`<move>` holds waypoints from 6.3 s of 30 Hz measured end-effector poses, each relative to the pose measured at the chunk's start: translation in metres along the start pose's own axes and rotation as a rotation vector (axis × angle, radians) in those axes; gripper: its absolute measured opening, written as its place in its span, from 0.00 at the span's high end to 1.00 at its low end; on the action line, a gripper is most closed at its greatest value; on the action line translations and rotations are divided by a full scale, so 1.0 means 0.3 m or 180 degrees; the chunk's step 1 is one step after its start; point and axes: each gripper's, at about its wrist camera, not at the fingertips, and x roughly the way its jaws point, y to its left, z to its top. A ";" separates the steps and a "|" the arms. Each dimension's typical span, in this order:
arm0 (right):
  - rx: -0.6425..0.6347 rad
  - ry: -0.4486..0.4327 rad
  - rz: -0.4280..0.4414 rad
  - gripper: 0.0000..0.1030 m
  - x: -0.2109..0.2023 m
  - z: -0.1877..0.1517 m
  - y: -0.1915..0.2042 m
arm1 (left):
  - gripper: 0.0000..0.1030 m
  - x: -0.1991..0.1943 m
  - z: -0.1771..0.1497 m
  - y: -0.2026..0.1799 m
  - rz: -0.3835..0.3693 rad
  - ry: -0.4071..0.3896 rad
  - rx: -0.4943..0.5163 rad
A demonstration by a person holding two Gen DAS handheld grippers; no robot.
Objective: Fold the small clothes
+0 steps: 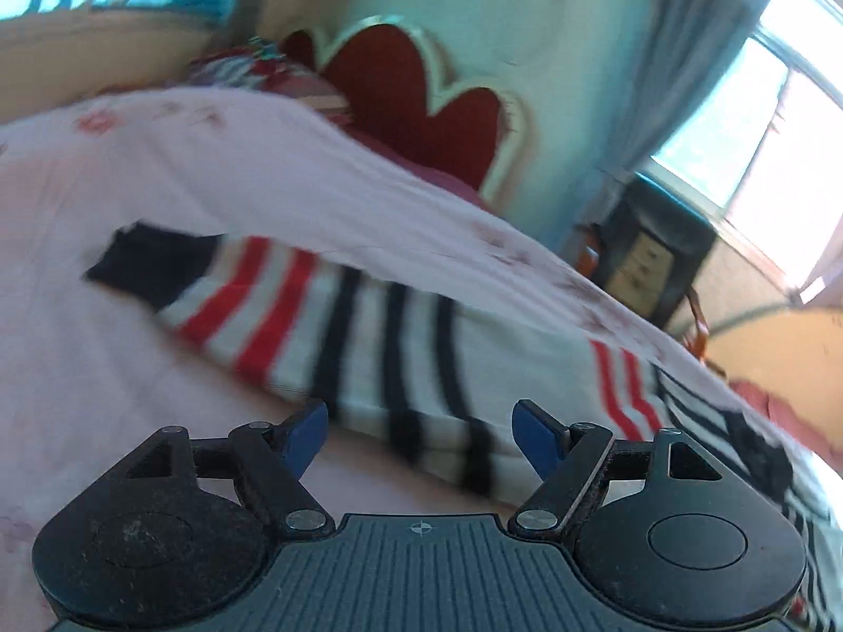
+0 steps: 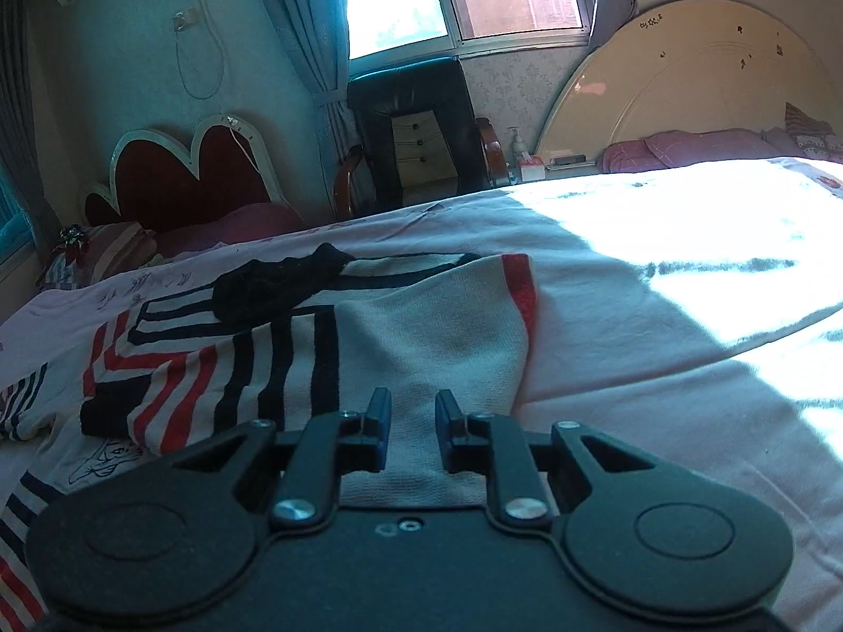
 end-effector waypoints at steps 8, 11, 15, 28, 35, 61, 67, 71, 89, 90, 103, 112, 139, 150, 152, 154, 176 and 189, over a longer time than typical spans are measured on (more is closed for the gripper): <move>-0.0087 0.0076 0.0048 0.80 0.042 -0.003 0.223 | 0.55 0.145 0.098 0.449 -0.0393 0.0053 -0.1436; -0.0018 0.0064 0.0049 0.79 0.055 0.012 0.279 | 0.56 0.206 0.119 0.482 -0.0506 0.0029 -0.1560; 0.0127 0.0037 0.0020 0.79 0.064 0.029 0.326 | 0.96 0.282 0.181 0.432 -0.0352 0.0052 -0.1281; 0.0453 -0.0029 -0.0084 0.79 0.015 0.015 0.299 | 0.95 0.174 -0.172 -0.773 -0.1819 0.0653 0.1693; 0.0691 -0.0076 -0.0076 0.72 -0.052 0.011 0.212 | 0.82 0.092 -0.450 -1.039 -0.1701 0.0861 0.2482; 0.0396 0.0202 0.0220 0.94 0.192 0.016 0.357 | 0.45 0.157 -0.216 -0.416 -0.0994 0.0436 0.1949; 0.0153 -0.0382 -0.0244 0.94 0.014 0.082 0.292 | 0.73 0.174 -0.214 -0.433 -0.1148 0.0536 0.1958; 0.0305 0.0096 -0.0373 0.94 0.098 0.030 0.185 | 0.73 0.168 -0.221 -0.440 -0.1147 0.0529 0.2048; -0.0450 -0.0787 -0.0249 0.94 -0.009 0.089 0.275 | 0.73 0.163 -0.251 -0.461 -0.1029 0.0499 0.2076; -0.0399 -0.0534 -0.0373 0.94 0.052 0.072 0.247 | 0.73 0.164 -0.259 -0.470 -0.1005 0.0509 0.2136; -0.0224 -0.0030 -0.0197 0.86 0.106 0.022 0.271 | 0.24 0.014 -0.194 -0.584 -0.1409 0.0288 0.2125; -0.0296 0.0362 -0.0334 0.88 0.211 -0.007 0.269 | 0.22 0.124 -0.273 -0.674 -0.1400 0.0536 0.2404; -0.0225 0.0008 -0.0191 0.80 0.310 0.141 0.210 | 0.21 0.358 -0.138 -0.907 -0.1576 0.0448 0.2505; -0.0649 0.0300 -0.0085 0.88 0.333 0.050 0.288 | 0.21 0.279 -0.329 -0.875 -0.1466 0.0615 0.2616; -0.0575 0.0284 -0.0257 0.88 0.275 0.041 0.197 | 0.21 0.271 -0.289 -0.762 -0.1375 0.0556 0.2540; -0.0496 0.0291 -0.0408 0.87 0.235 0.024 0.114 | 0.20 0.272 -0.273 -0.723 -0.1404 0.0563 0.2462; 0.0248 0.0244 0.0222 0.72 -0.170 -0.062 -0.131 | 0.05 -0.191 -0.326 -0.455 -0.0818 0.0713 0.2112; 0.1062 0.0872 0.0561 0.70 -0.571 -0.536 -0.092 | 0.26 -0.470 -0.466 -0.042 -0.1310 0.1602 0.1448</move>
